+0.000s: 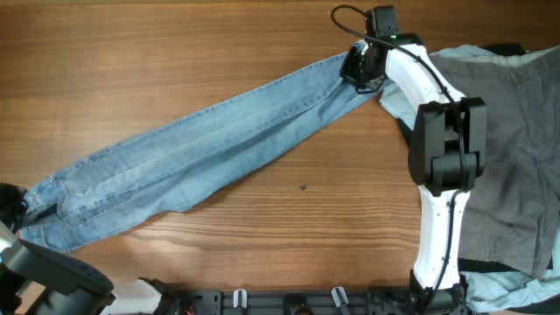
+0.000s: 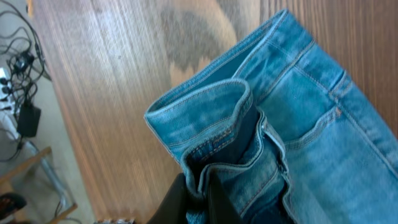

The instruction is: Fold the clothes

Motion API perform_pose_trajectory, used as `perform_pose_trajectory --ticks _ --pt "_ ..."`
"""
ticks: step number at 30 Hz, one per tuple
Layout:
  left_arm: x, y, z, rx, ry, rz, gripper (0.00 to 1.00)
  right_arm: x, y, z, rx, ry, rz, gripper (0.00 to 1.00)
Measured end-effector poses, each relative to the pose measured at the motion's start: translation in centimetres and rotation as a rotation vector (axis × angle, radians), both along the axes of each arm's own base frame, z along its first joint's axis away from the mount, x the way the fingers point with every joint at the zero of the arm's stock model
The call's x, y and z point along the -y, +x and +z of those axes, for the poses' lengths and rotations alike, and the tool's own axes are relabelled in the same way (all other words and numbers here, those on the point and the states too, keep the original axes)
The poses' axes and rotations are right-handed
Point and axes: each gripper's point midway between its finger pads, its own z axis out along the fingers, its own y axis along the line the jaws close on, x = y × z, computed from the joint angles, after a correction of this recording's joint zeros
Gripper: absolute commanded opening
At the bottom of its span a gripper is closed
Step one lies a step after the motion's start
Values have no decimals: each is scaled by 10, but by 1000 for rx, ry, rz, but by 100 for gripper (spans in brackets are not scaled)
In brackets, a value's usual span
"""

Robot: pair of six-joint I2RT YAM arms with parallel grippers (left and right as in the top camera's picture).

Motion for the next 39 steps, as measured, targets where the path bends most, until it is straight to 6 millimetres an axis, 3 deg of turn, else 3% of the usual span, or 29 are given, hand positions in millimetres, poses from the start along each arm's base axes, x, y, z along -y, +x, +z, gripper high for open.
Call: perform_pose_trajectory --ticks 1,4,6,8,11,13,17,20,24,28,31,32,35,39 --pt "4 -2 6 -2 -12 1 4 0 0 0 0 -2 -1 5" --pt "21 -10 61 71 43 -4 4 1 0 0 -1 -3 -1 5" --pt "58 -34 91 84 37 -5 4 2 -1 0 -4 -11 -4 5" --pt "85 -53 113 104 61 -6 4 3 -1 0 -5 -18 -6 5" --pt "100 -64 130 159 128 -9 4 5 -2 0 -6 -25 -9 5" --pt "106 -67 124 163 131 -8 4 5 -2 0 -7 -28 -10 5" --pt "99 -71 69 38 23 8 4 6 -2 0 -8 -29 -10 5" --pt "83 -65 49 12 33 23 4 6 -2 0 -7 -32 -11 6" --pt "42 -43 15 -7 59 64 4 7 -2 0 -7 -35 -13 6" --pt "34 -38 -15 -71 -11 70 4 7 -2 0 -8 -36 -13 6" --pt "60 -47 4 -94 -121 43 4 7 -2 0 -6 -39 -14 6" --pt "64 -44 12 -58 -123 35 4 7 -2 0 -6 -39 -14 7" --pt "102 -36 50 129 -152 -18 4 8 -2 -1 -7 -42 -15 7" --pt "146 -46 79 250 -152 -52 4 8 -2 -1 -7 -43 -15 6"
